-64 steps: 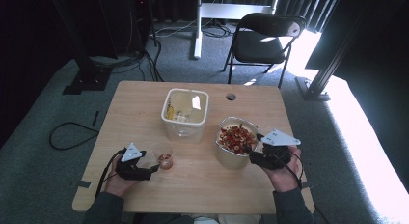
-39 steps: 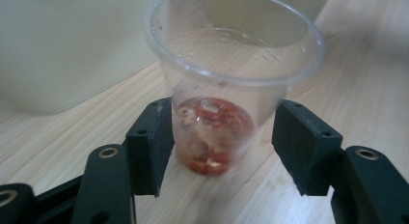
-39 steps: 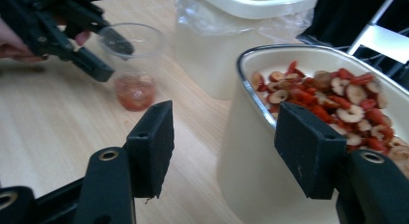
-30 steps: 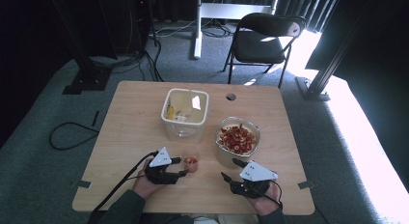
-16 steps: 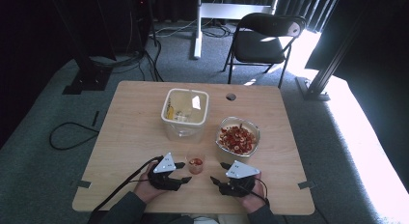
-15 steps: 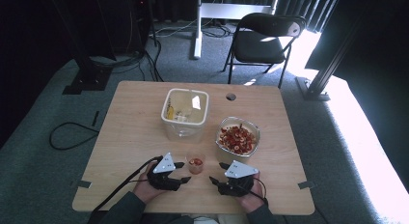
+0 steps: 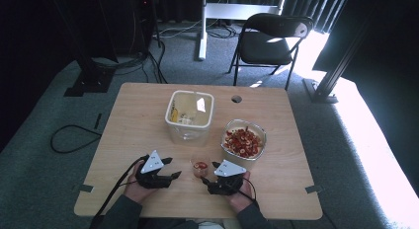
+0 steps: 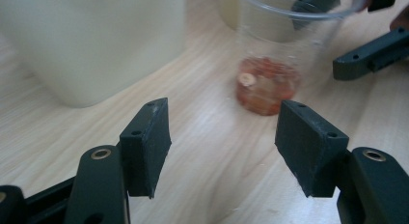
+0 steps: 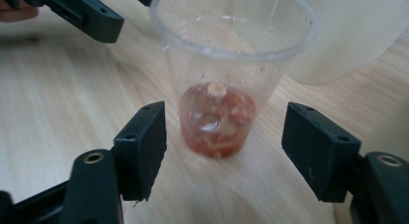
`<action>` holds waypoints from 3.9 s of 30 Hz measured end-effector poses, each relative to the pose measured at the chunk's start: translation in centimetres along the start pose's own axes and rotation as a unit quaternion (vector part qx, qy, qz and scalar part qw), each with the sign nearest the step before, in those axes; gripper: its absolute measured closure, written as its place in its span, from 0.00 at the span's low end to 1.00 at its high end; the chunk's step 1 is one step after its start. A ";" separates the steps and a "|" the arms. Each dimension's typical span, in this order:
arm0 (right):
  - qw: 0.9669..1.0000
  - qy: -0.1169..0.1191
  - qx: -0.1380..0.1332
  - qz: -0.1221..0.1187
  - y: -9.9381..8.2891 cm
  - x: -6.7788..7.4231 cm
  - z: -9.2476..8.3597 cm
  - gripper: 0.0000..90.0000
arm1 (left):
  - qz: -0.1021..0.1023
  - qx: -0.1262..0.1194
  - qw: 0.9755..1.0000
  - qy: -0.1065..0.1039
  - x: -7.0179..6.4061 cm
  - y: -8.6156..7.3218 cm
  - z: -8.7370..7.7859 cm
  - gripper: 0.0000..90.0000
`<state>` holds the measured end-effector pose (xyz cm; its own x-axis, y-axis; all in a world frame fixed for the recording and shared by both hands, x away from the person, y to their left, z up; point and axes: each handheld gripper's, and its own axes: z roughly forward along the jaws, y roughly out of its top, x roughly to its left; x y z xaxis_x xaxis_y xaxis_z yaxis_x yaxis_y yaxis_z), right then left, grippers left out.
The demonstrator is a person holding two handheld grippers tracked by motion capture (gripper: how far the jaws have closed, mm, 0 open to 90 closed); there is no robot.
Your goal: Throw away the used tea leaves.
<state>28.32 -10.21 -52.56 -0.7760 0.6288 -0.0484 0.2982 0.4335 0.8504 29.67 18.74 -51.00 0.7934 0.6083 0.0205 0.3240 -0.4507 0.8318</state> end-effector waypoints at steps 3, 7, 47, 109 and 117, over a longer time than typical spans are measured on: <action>1.000 -0.002 -0.007 0.004 0.1 0.0 0.7 0.34 | -0.009 -0.002 1.000 0.006 0.5 -0.2 -0.2 0.42; 1.000 -0.002 -0.009 0.004 0.3 0.0 1.8 0.34 | -0.012 0.002 1.000 0.008 0.8 -0.3 -0.1 0.42; 0.999 -0.030 -0.041 -0.004 4.2 -1.1 -6.1 0.48 | -0.021 0.020 0.999 0.018 1.5 -0.7 0.4 0.42; 0.953 -0.292 0.066 -0.051 4.8 -14.7 -13.0 0.49 | -0.052 0.064 0.994 0.069 3.9 -2.1 -0.1 0.44; 0.952 -0.291 0.070 -0.069 5.3 -14.7 -13.2 0.50 | -0.049 0.068 0.994 0.068 3.9 -2.1 0.0 0.44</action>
<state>33.96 -25.63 -40.48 -0.3868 0.7927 -0.4712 0.3184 0.5943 0.7385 32.09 22.00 -52.67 0.6812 0.7317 0.0251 0.4699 -0.4633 0.7514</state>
